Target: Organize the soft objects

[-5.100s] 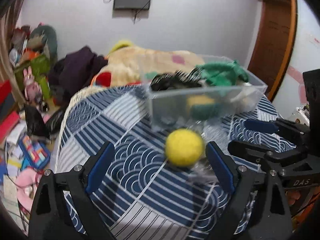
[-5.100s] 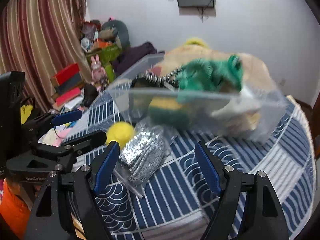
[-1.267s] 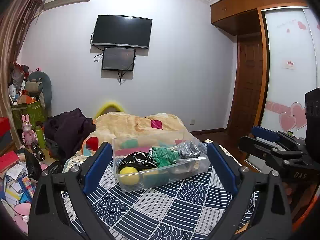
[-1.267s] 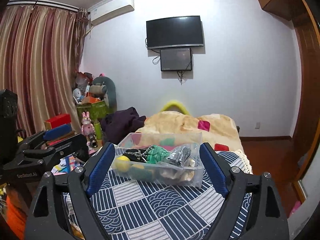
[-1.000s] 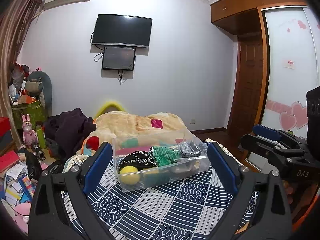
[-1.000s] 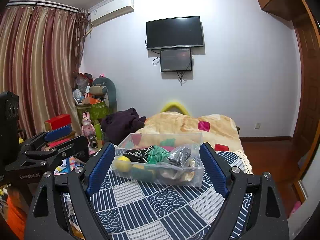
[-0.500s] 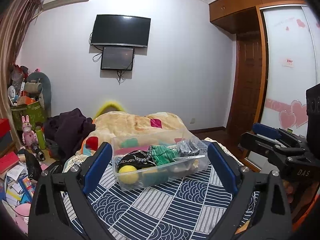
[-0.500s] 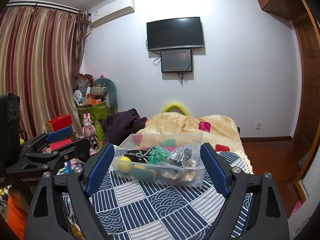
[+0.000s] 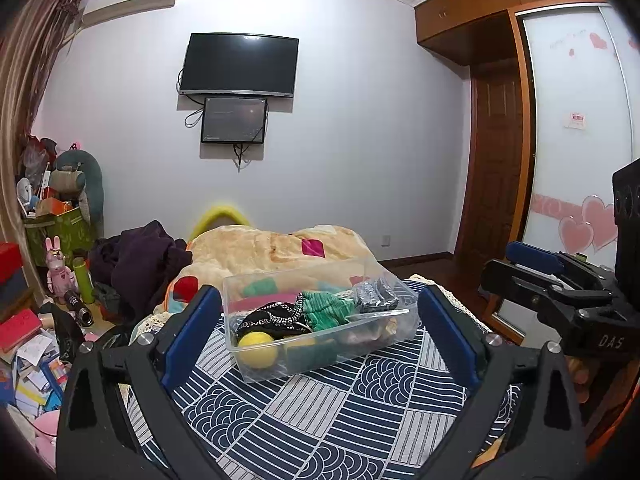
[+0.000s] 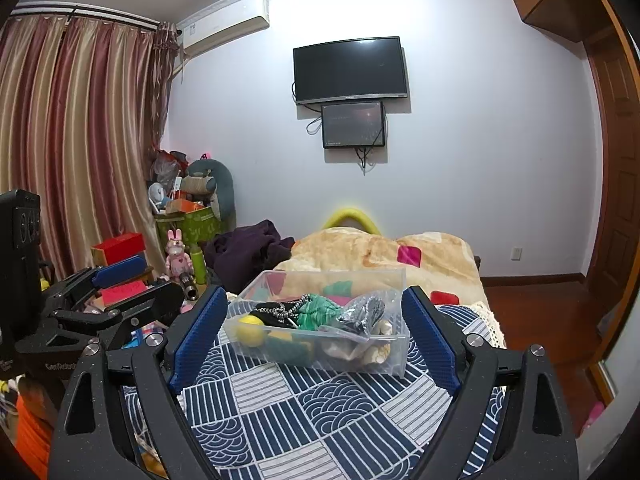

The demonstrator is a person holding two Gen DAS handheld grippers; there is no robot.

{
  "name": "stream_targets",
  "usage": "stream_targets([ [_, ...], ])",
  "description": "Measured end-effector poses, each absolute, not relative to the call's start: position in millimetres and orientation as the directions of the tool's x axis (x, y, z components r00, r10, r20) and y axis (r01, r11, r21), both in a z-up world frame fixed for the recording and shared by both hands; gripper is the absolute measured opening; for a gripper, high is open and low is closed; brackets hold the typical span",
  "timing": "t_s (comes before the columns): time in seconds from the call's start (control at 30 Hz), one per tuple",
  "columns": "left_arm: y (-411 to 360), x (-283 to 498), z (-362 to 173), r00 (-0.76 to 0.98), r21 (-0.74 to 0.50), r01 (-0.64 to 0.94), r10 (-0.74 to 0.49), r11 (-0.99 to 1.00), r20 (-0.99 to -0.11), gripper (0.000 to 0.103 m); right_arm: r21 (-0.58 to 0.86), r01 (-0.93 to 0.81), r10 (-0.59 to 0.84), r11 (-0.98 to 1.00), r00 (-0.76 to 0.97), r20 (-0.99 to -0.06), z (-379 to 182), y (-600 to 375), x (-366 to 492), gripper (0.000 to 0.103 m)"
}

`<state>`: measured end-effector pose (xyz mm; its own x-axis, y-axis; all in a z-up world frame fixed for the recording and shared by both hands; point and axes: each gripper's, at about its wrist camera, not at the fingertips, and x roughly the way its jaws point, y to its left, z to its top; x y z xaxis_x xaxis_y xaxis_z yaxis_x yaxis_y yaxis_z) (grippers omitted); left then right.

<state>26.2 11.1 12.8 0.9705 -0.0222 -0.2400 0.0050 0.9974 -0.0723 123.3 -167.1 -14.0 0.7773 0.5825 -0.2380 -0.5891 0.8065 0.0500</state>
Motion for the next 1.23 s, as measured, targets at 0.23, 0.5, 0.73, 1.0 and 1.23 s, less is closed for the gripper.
stream_targets([
  [0.23,10.1,25.8,13.4,0.97,-0.079,0.008,-0.027,0.997,-0.243,0.102,0.051,-0.589,0.583,0.806,0.777,-0.237,-13.7,-167.3,123.0,0.088],
  [0.5,10.9,25.8,14.4,0.969,-0.084,0.017,-0.037,0.996,-0.243,0.102,0.051,-0.59,0.584,0.806,0.777,-0.237,-14.2,-167.4,123.1,0.088],
  [0.73,7.7,25.8,13.9,0.968,-0.078,0.029,-0.047,0.997,-0.246,0.102,0.054,-0.588,0.583,0.807,0.777,-0.237,-13.1,-169.3,121.9,0.088],
  [1.0,7.2,25.5,13.8,0.967,-0.084,0.028,-0.048,0.996,-0.249,0.102,0.059,-0.587,0.582,0.808,0.777,-0.241,-12.5,-170.4,121.3,0.088],
  [1.23,8.1,26.7,12.5,0.964,-0.098,0.031,-0.055,0.995,-0.259,0.102,0.063,-0.584,0.579,0.81,0.776,-0.252,-16.6,-170.0,123.4,0.088],
])
